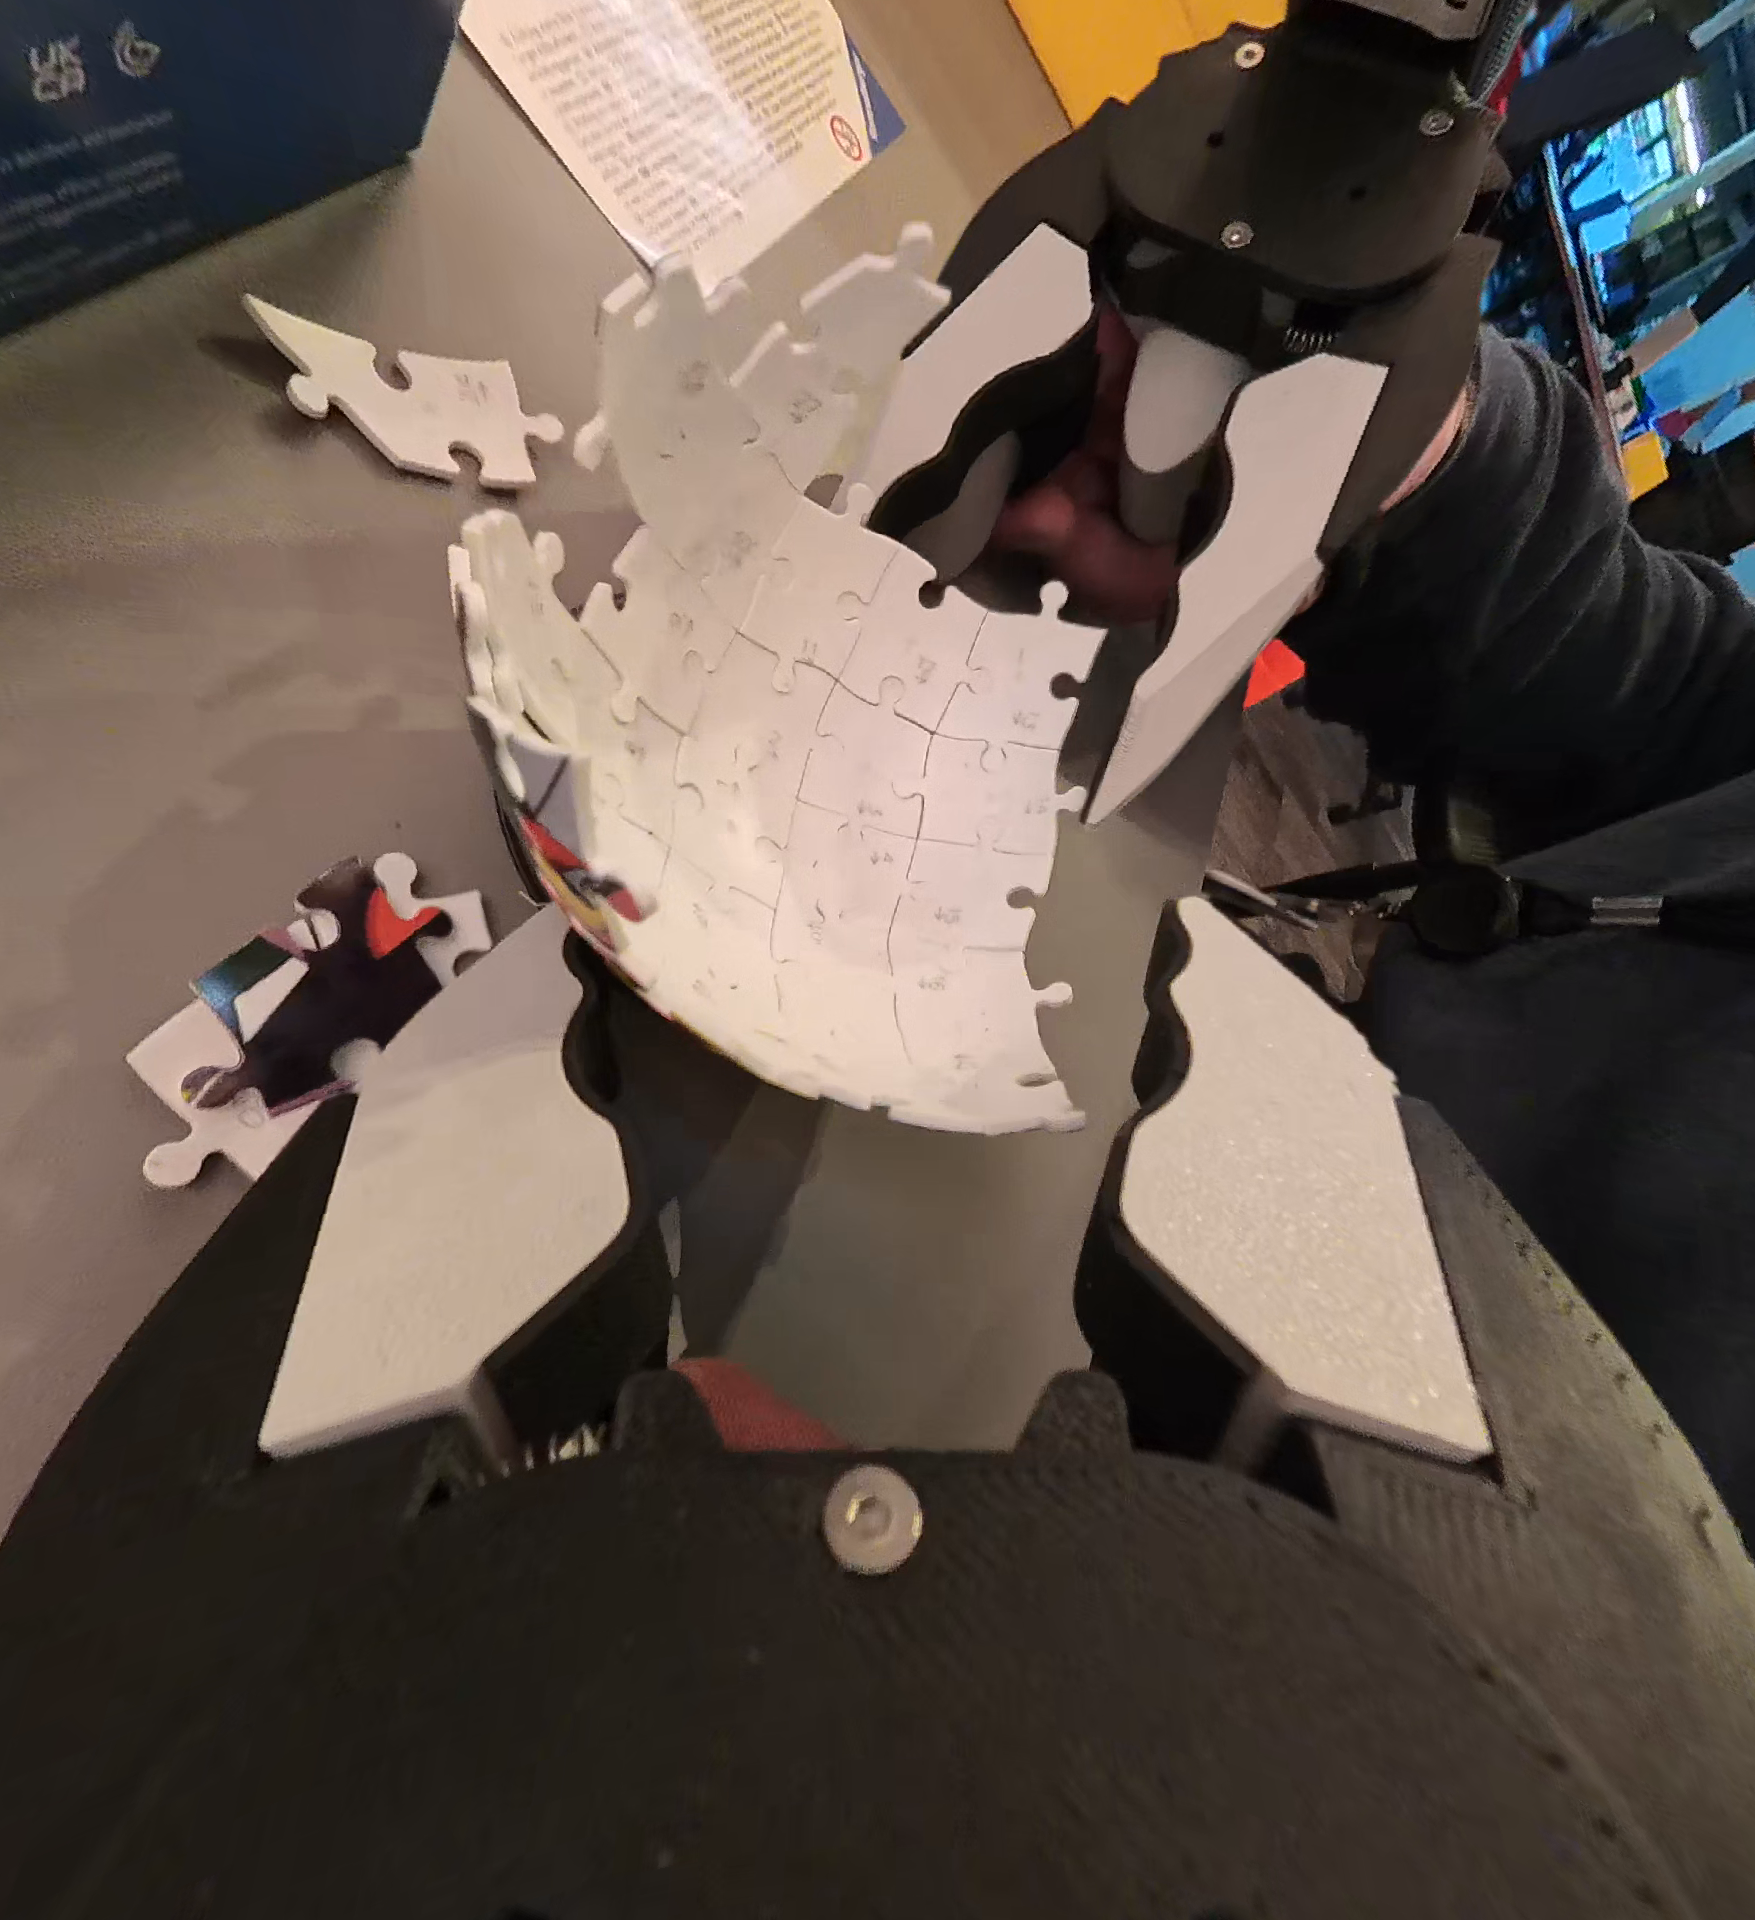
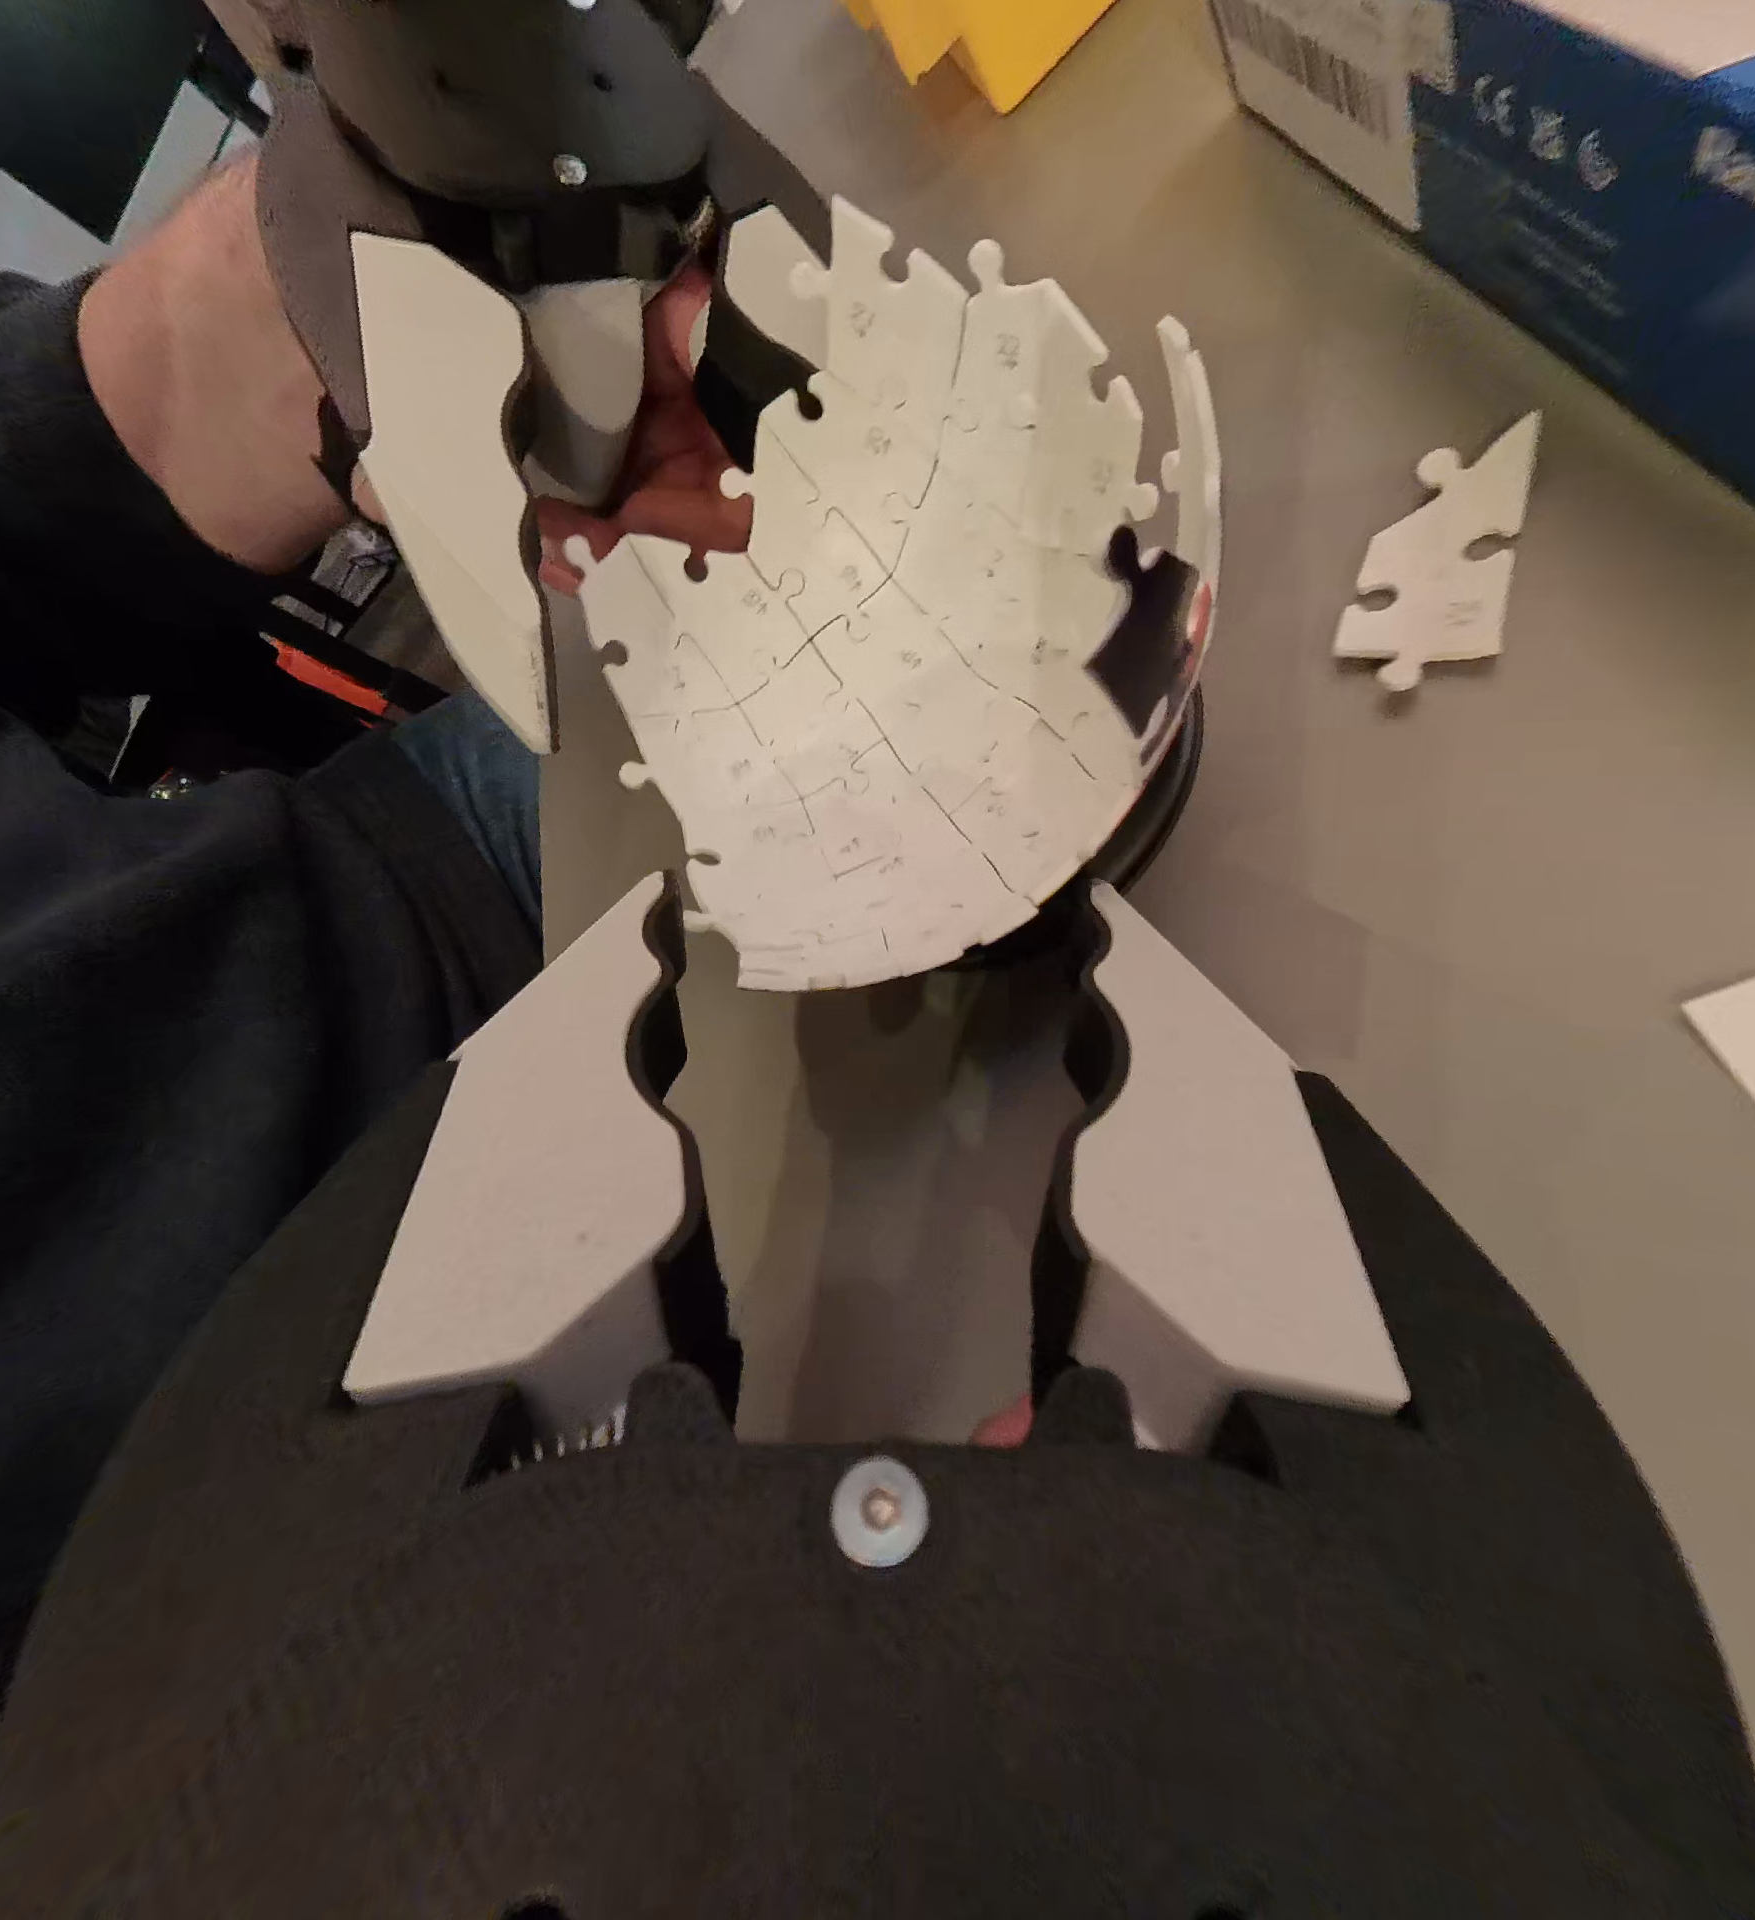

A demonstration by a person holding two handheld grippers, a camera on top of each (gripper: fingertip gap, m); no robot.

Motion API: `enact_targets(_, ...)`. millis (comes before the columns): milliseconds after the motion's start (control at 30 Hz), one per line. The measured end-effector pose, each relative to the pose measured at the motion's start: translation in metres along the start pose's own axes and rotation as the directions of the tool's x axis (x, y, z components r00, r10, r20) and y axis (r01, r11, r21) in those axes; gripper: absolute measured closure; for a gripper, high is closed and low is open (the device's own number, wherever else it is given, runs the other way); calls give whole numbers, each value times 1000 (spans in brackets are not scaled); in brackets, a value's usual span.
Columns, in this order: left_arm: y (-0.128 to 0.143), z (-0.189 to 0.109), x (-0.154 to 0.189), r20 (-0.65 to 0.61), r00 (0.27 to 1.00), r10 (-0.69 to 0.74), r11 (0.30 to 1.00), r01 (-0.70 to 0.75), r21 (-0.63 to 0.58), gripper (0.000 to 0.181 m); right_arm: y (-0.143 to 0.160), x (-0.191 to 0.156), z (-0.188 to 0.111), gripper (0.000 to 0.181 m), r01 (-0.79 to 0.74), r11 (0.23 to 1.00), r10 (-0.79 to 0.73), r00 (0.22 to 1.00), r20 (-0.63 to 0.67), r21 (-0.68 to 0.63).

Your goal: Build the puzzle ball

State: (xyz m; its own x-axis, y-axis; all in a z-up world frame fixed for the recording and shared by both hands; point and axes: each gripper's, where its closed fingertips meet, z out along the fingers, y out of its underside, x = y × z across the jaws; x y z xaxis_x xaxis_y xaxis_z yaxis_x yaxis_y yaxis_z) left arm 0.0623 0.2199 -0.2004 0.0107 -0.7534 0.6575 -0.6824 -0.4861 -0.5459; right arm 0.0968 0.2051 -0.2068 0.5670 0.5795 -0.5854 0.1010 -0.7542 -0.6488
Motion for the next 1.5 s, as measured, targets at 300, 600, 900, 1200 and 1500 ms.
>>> enact_targets(300, 12, -13, -2, -47, 998, 50, 994, -54, -98, 85, 16, -32, 18, 108, -12, 1000, 13, 999, 34, -20)
enact_targets(600, -15, -37, -22, 210, 943, 257, 966, -244, -88, 110, -31, 0, -34, 124, 107, 994, -102, 982, -160, 23)
enact_targets(900, -26, -32, -31, 318, 879, 354, 934, -315, -170, 130, -59, 29, 20, 148, 266, 908, -324, 936, -140, -323)
enact_targets(1200, -27, -27, -33, 280, 876, 394, 914, -342, -217, 128, -57, 33, 31, 174, 219, 897, -279, 954, -108, -383)
enact_targets(1500, -25, -26, -31, 248, 883, 398, 910, -348, -223, 128, -57, 37, 31, 177, 173, 895, -247, 960, -135, -411)
